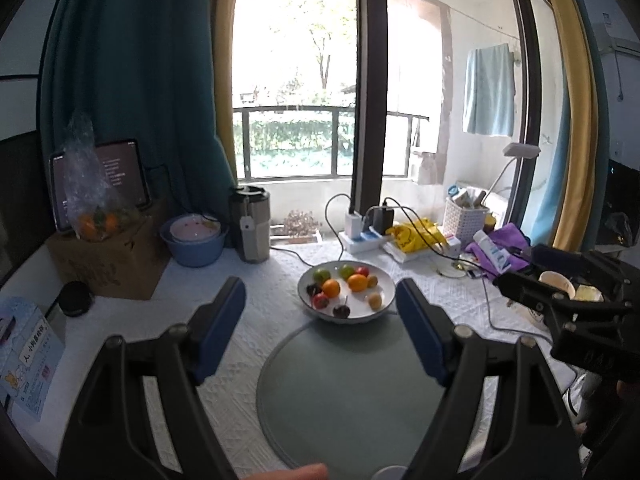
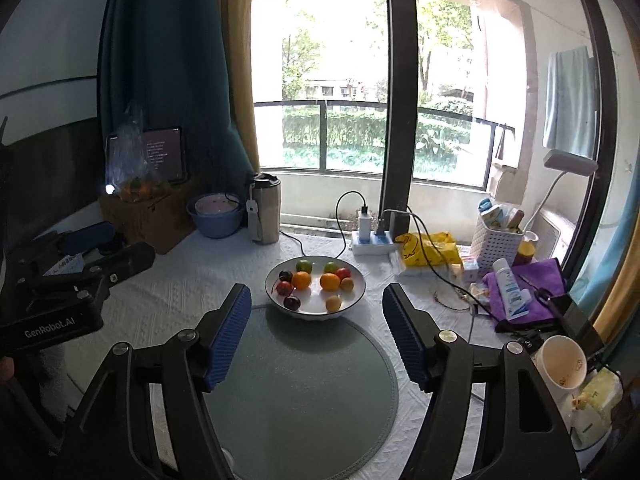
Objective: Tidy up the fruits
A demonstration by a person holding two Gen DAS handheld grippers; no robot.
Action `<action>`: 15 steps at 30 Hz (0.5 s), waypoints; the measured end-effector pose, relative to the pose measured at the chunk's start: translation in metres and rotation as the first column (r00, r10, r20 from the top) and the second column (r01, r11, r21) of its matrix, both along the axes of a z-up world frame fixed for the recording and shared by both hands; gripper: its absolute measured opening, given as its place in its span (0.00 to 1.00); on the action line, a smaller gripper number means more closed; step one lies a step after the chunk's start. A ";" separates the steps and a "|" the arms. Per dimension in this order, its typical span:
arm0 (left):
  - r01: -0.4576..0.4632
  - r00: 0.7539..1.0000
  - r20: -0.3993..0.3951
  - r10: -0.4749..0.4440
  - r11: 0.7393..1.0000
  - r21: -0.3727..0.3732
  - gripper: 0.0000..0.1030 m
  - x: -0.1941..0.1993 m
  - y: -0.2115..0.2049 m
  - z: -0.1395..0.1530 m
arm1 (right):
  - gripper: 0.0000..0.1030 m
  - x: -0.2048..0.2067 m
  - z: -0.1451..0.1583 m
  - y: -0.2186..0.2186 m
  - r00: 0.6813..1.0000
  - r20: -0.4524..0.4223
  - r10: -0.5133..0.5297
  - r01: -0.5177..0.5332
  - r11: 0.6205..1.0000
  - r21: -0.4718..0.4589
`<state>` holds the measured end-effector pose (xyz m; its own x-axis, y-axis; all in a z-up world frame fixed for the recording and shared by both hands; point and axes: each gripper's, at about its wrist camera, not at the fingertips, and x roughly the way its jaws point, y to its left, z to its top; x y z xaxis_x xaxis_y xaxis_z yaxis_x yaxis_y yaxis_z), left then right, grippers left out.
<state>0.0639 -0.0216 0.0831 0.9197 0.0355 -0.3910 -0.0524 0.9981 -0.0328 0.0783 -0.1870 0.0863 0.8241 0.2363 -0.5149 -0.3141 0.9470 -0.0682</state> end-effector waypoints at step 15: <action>-0.006 0.998 0.060 0.006 1.000 -0.006 0.76 -0.017 0.003 0.018 | 0.69 -0.015 0.018 -0.003 0.999 0.045 -0.016 0.017 1.000 -0.006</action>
<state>0.0474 -0.0188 0.1006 0.9414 0.0389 -0.3349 -0.0560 0.9976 -0.0416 0.0631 -0.1895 0.1039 0.8504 0.2193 -0.4783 -0.2948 0.9515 -0.0878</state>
